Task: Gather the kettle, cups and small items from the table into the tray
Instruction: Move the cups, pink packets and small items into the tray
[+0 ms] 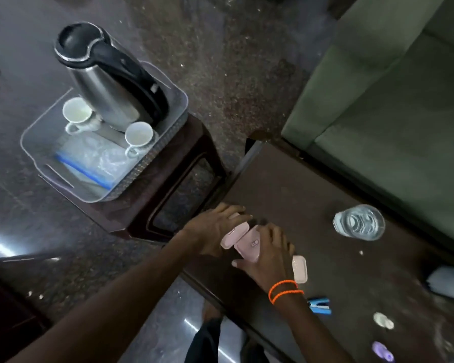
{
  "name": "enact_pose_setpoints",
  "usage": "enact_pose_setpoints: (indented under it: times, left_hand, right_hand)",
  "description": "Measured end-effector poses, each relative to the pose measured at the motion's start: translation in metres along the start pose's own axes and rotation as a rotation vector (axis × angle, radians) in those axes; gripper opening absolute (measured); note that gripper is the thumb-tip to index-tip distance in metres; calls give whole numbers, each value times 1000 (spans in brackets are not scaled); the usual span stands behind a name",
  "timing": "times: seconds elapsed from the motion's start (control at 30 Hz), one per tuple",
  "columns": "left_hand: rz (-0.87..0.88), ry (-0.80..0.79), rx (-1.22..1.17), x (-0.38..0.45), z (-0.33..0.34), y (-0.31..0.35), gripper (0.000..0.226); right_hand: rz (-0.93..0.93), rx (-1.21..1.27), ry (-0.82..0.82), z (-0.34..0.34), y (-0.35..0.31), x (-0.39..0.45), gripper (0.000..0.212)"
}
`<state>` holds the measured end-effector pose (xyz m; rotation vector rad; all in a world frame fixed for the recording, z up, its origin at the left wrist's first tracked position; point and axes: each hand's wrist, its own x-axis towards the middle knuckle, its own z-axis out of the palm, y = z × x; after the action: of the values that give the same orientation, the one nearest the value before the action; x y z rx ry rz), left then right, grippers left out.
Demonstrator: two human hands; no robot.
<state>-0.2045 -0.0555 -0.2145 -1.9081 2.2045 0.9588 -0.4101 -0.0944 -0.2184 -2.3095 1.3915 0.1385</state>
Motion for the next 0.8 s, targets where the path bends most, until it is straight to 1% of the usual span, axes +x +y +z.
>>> enact_pose_setpoints:
  times: [0.07,0.13,0.23,0.33,0.43,0.6,0.7,0.8]
  left_hand:
    - [24,-26,3,8,3,1,96]
    - [-4,-15,-50,8,2,0,85]
    - [-20,44,-145,-9,-6,-9,88]
    - [-53,177,-215,-43,-24,-24,86]
    - [-151,266,-202,-83,-51,-46,94]
    - [-398,384,-249,-160,-104,-95,108]
    - [-445,483,-300,-198,-134,-128,109]
    - [-511,537,-304,-222,-154,-164,110]
  right_hand:
    - [12,12,-3,9,-1,-5,91]
    - [12,40,20,13,-3,-7,83]
    - [-2,71,69,6,-12,-6,74]
    - [-87,99,124,-10,-37,1,72]
    - [-194,129,159,-27,-83,13,76]
    - [-329,215,221,-48,-178,35,77]
    - [-391,262,253,-54,-234,47,72]
    - [-421,296,239,-55,-282,57,69]
